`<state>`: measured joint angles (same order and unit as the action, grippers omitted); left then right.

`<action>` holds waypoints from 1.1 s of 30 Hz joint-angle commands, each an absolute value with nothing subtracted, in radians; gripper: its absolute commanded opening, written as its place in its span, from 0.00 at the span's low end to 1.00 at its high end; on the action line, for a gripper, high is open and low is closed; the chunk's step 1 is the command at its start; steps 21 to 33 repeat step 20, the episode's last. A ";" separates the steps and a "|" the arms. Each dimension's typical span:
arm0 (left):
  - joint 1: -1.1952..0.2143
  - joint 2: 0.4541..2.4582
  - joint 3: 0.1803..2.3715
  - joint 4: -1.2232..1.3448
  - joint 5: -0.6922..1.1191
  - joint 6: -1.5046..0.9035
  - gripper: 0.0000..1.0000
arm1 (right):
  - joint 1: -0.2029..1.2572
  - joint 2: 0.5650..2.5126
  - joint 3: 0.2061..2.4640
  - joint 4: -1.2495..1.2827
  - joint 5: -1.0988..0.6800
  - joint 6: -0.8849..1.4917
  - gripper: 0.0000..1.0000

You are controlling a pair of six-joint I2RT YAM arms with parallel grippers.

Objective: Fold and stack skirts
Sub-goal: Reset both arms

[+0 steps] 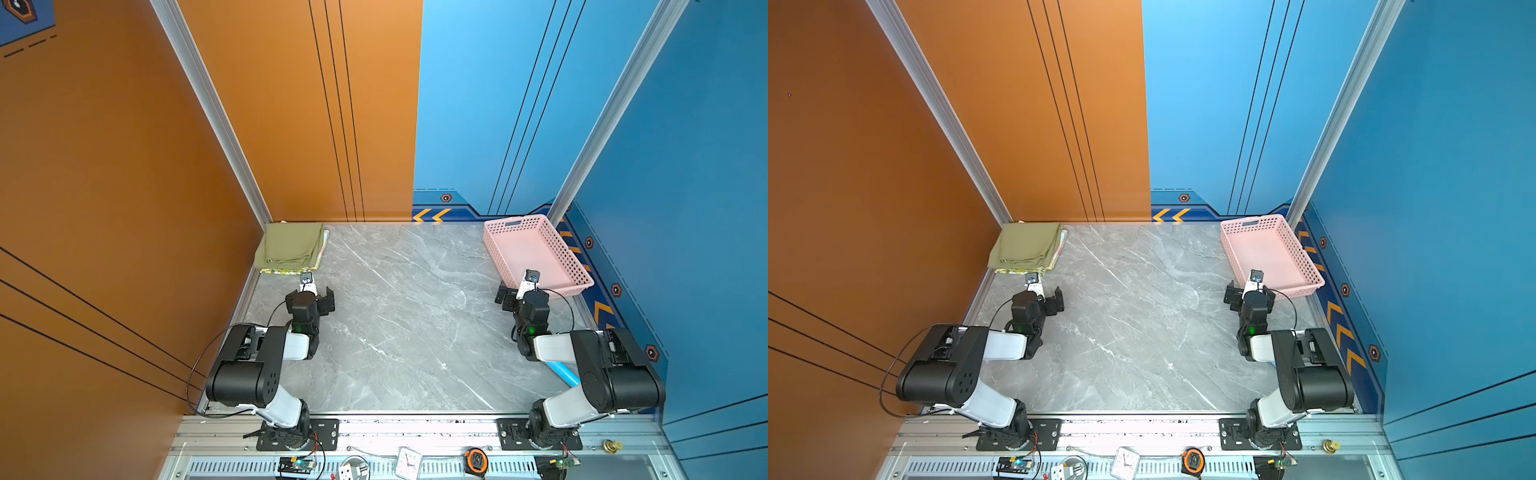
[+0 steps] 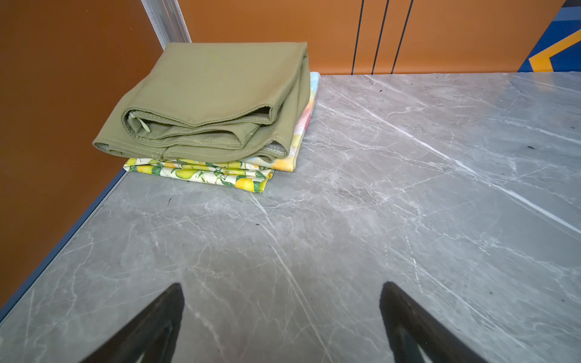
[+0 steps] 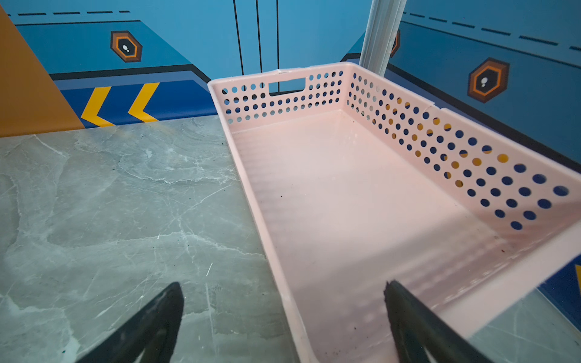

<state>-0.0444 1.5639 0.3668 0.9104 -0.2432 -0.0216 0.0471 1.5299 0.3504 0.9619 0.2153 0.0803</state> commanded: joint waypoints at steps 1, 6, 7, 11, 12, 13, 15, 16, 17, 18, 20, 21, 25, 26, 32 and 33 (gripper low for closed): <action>-0.048 1.560 0.373 0.931 -0.245 -0.006 0.98 | 0.055 1.547 0.362 0.933 0.246 0.071 1.00; -0.049 1.560 0.374 0.931 -0.247 -0.005 0.98 | 0.055 1.546 0.362 0.933 0.247 0.071 1.00; -0.049 1.560 0.373 0.931 -0.247 -0.005 0.98 | 0.054 1.546 0.362 0.933 0.246 0.071 1.00; -0.049 1.560 0.373 0.931 -0.247 -0.005 0.98 | 0.054 1.548 0.363 0.928 0.243 0.073 1.00; -0.049 1.560 0.373 0.932 -0.248 -0.005 0.98 | 0.048 1.546 0.367 0.921 0.232 0.075 1.00; -0.049 1.560 0.374 0.931 -0.248 -0.005 0.98 | 0.045 1.547 0.370 0.917 0.226 0.078 1.00; -0.049 1.559 0.374 0.931 -0.248 -0.005 0.98 | 0.040 1.546 0.370 0.916 0.217 0.081 1.00; -0.050 1.559 0.372 0.931 -0.248 -0.004 0.98 | 0.041 1.546 0.368 0.918 0.219 0.081 1.00; -0.049 1.560 0.373 0.931 -0.248 -0.005 0.98 | 0.041 1.547 0.368 0.917 0.221 0.080 1.00; -0.049 1.560 0.374 0.931 -0.248 -0.005 0.98 | 0.044 1.546 0.365 0.924 0.221 0.080 1.00; -0.049 1.560 0.373 0.931 -0.247 -0.006 0.98 | 0.047 1.546 0.363 0.928 0.227 0.075 1.00; -0.049 1.560 0.373 0.931 -0.247 -0.006 0.98 | 0.047 1.546 0.363 0.928 0.227 0.075 1.00; -0.049 1.560 0.373 0.931 -0.247 -0.006 0.98 | 0.047 1.546 0.363 0.928 0.227 0.075 1.00; -0.049 1.560 0.373 0.931 -0.247 -0.006 0.98 | 0.047 1.546 0.363 0.928 0.227 0.075 1.00; -0.049 1.560 0.373 0.931 -0.247 -0.006 0.98 | 0.047 1.546 0.363 0.928 0.227 0.075 1.00; -0.049 1.560 0.373 0.931 -0.247 -0.006 0.98 | 0.047 1.546 0.363 0.928 0.227 0.075 1.00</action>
